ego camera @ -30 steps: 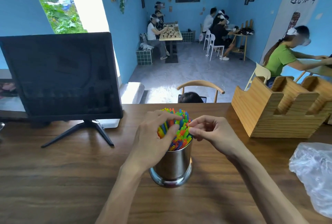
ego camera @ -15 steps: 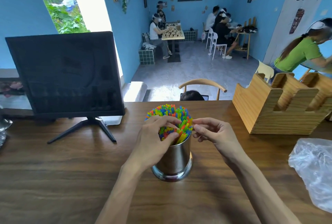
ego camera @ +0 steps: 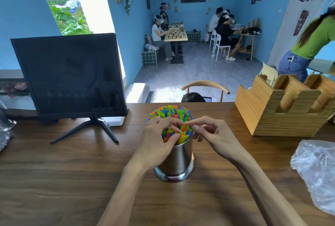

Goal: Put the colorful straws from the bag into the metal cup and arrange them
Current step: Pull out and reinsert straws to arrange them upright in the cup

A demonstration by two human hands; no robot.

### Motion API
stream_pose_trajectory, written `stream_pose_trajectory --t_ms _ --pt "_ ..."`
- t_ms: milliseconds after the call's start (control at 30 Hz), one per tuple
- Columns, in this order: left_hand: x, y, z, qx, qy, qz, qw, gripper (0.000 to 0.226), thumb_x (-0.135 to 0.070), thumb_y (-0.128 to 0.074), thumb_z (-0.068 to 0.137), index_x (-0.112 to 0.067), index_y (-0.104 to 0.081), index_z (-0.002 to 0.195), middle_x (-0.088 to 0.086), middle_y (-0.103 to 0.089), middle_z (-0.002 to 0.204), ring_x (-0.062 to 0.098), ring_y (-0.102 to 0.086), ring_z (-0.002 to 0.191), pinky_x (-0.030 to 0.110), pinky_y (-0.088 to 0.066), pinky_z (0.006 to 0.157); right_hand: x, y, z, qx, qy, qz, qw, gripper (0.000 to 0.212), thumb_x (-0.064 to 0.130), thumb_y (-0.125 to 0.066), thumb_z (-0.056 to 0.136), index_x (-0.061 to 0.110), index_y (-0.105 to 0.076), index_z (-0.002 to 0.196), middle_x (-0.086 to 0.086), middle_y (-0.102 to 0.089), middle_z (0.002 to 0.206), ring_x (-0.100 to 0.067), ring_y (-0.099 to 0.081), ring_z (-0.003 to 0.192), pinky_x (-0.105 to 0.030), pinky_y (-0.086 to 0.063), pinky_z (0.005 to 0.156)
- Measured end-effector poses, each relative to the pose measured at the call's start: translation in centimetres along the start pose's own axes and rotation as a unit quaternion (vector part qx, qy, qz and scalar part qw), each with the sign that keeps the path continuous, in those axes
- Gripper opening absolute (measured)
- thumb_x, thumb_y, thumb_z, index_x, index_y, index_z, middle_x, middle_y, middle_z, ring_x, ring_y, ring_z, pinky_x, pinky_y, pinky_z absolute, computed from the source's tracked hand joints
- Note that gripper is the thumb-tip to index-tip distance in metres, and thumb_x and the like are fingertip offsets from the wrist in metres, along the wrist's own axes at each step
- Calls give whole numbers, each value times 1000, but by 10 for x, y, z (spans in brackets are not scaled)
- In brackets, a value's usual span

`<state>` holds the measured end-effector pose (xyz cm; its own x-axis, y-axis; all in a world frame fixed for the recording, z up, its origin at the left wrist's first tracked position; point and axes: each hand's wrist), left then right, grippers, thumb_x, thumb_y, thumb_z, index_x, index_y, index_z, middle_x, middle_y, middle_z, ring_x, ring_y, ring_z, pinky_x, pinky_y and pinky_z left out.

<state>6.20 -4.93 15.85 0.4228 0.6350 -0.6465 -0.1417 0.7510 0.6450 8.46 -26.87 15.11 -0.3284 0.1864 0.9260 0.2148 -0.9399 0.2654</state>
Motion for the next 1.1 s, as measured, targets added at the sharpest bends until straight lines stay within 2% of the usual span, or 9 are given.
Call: stream_pose_trajectory --t_ms 133,267,533,633,733,833,933,1033,1100 --pt "0 0 0 5 7 4 1000 30 -30 -74 91 -50 -65 112 -26 -65 104 -4 -47 119 9 -31 95 0 5 3 -5 -5 -72 997 23 15 -62 101 32 -76 105 6 -74 86 -6 -66 75 -22 -52 65" --pt "1 0 -1 7 9 5 1000 29 -31 -74 91 -50 -66 112 -26 -63 106 -6 -46 119 8 -32 93 2 9 6 -16 20 -168 985 23 20 -75 91 42 -73 93 24 -66 101 -6 -66 86 -18 -54 71" --pt "0 1 0 7 13 0 1000 30 -31 -74 91 -48 -67 114 -23 -66 105 -4 -46 120 6 -31 94 2 2 13 -31 35 -194 980 17 24 -81 86 35 -68 85 19 -68 79 -5 -62 73 -14 -49 62" --pt "-2 4 0 7 -2 -2 1000 31 -33 -76 87 -46 -68 114 -27 -65 104 -3 -47 120 19 -38 102 14 4 14 -51 46 -166 984 11 32 -80 84 36 -69 83 20 -71 84 -8 -67 69 -17 -53 61" --pt "-6 5 1 -27 -28 6 999 32 -57 -68 79 -46 -71 110 -32 -60 110 -2 -42 121 34 -33 108 38 8 18 -120 106 -127 979 15 32 -82 83 40 -70 86 16 -73 86 -12 -66 65 -21 -52 60" --pt "-18 0 10 -73 -32 -4 997 30 -71 -63 76 -54 -66 100 -36 -52 108 -3 -40 113 32 -33 103 64 -5 22 -146 161 -41 975 25 21 -86 81 38 -71 90 9 -76 86 -20 -69 72 -36 -54 65" --pt "-29 -2 20 -116 -48 5 992 14 -61 -70 81 -60 -61 93 -34 -57 98 1 -45 104 29 -31 98 77 -19 28 -128 171 25 977 24 14 -86 79 29 -74 93 4 -78 92 -31 -72 82 -46 -54 73" --pt "-30 7 30 -142 -37 -41 988 7 -56 -67 86 -62 -67 82 -22 -68 86 6 -54 98 37 -41 92 72 -16 32 -68 135 80 985 23 16 -72 91 18 -70 115 3 -79 106 -23 -73 102 -27 -57 85" --pt "-29 18 35 -145 -24 -127 981 13 -49 -69 87 -61 -71 82 -25 -70 85 2 -60 93 24 -45 87 64 -15 31 3 85 68 994 31 27 -60 96 19 -66 125 6 -78 111 -9 -70 111 -18 -51 92"
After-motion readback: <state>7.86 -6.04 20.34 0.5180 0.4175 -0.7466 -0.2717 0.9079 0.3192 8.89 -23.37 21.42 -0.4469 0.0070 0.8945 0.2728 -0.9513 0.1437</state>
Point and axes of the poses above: each hand's wrist, its own z-axis towards the middle knuckle, its own y-axis out of the back of the hand, x = y × z
